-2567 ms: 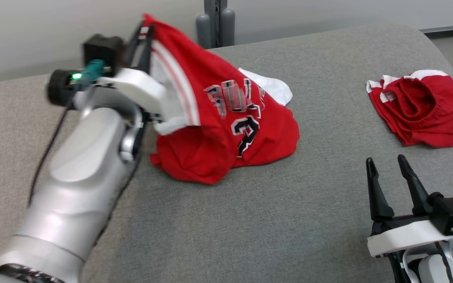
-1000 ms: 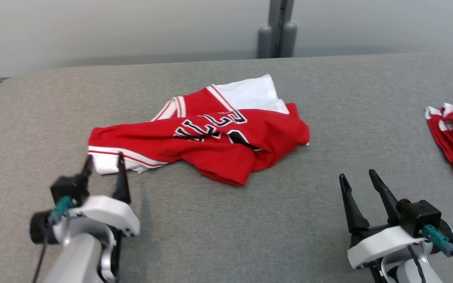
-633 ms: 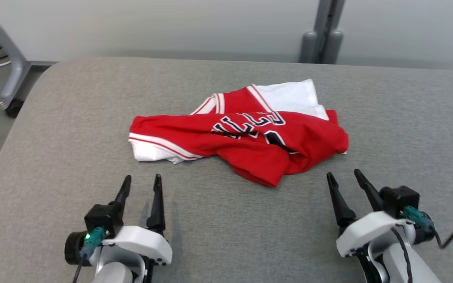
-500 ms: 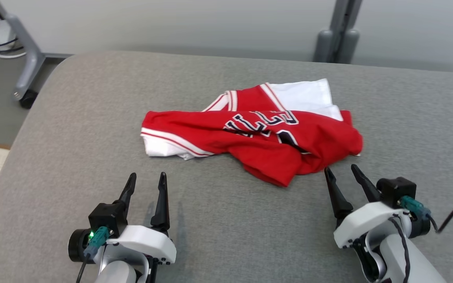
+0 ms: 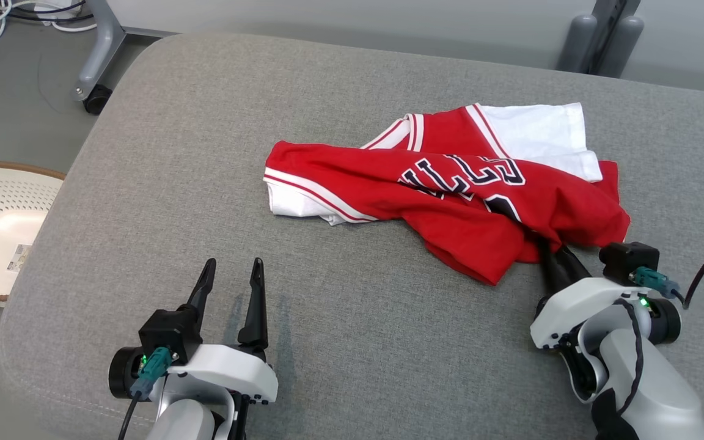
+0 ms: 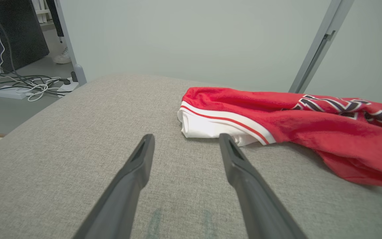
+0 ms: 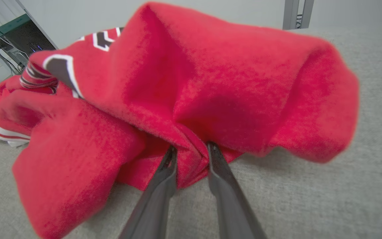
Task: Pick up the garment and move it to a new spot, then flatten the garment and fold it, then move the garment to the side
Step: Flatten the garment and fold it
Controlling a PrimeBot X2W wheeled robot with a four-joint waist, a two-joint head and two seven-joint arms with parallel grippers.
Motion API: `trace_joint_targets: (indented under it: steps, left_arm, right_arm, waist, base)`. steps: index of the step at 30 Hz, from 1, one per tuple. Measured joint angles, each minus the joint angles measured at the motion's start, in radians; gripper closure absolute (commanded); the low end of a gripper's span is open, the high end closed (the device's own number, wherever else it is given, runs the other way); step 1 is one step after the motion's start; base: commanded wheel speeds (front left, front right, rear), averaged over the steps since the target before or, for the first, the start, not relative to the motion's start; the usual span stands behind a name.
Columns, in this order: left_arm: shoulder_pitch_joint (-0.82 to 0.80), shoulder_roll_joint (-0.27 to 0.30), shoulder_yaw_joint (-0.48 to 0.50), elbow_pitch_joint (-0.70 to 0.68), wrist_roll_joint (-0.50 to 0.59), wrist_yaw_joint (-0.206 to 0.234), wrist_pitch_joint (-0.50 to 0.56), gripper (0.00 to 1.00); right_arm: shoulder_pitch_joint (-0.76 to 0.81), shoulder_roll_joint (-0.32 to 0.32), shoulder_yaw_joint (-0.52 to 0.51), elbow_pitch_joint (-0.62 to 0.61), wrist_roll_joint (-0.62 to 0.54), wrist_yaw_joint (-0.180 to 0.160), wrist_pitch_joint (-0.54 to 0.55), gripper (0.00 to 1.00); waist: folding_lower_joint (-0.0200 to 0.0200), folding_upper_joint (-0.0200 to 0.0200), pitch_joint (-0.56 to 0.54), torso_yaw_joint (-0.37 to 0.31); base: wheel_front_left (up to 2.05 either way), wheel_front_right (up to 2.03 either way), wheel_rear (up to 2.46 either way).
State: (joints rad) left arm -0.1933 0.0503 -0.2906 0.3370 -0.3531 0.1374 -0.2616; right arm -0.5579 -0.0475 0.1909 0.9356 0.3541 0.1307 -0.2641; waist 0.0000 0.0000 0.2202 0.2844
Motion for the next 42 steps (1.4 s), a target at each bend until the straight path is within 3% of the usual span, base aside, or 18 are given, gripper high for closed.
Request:
trace_joint_targets:
  steps: [5,14,20,26,29,35,42]
  left_arm:
    - [0.000,0.000,0.014,-0.007,-0.002,0.005,0.000,0.00]
    - [0.005,-0.001,0.005,-0.019,-0.010,0.010,0.000,0.00]
    - [0.022,-0.002,-0.002,-0.019,-0.017,0.015,0.000,0.00]
    - [0.022,-0.002,-0.015,-0.024,-0.025,0.015,0.000,0.00]
    - [0.019,-0.002,-0.028,-0.029,-0.033,0.015,0.000,0.00]
    - [-0.005,-0.002,-0.049,-0.035,-0.049,0.020,0.000,0.00]
    - [-0.043,-0.002,-0.086,-0.043,-0.071,0.024,0.000,0.00]
  right_arm:
    - [-0.010,0.001,-0.063,-0.007,-0.056,0.000,0.000,1.00]
    - [0.004,-0.010,-0.136,-0.163,-0.176,0.000,0.000,1.00]
    - [0.017,-0.088,-0.145,-0.335,-0.197,0.000,0.024,1.00]
    - [0.057,-0.140,-0.179,-0.587,-0.209,0.000,0.155,1.00]
    - [0.061,-0.154,-0.186,-0.656,-0.254,0.000,0.217,1.00]
    - [0.002,-0.105,-0.100,-0.594,-0.284,0.000,0.274,1.00]
    - [-0.193,-0.077,0.074,-0.332,-0.317,0.000,0.273,1.00]
  waist:
    - [0.0000,0.0000,0.005,-0.010]
    - [0.0000,0.0000,-0.018,-0.073]
    - [0.0000,0.0000,-0.040,-0.114]
    - [0.0000,0.0000,-0.044,-0.120]
    - [0.0000,0.0000,-0.034,-0.107]
    - [0.0000,0.0000,0.001,-0.060]
    - [0.0000,0.0000,0.057,0.001]
  base:
    - [0.00,0.00,0.00]
    - [0.00,0.00,0.00]
    - [0.00,0.00,0.00]
    - [0.00,0.00,0.00]
    - [0.00,0.00,0.00]
    - [0.00,0.00,0.00]
    - [0.00,0.00,0.00]
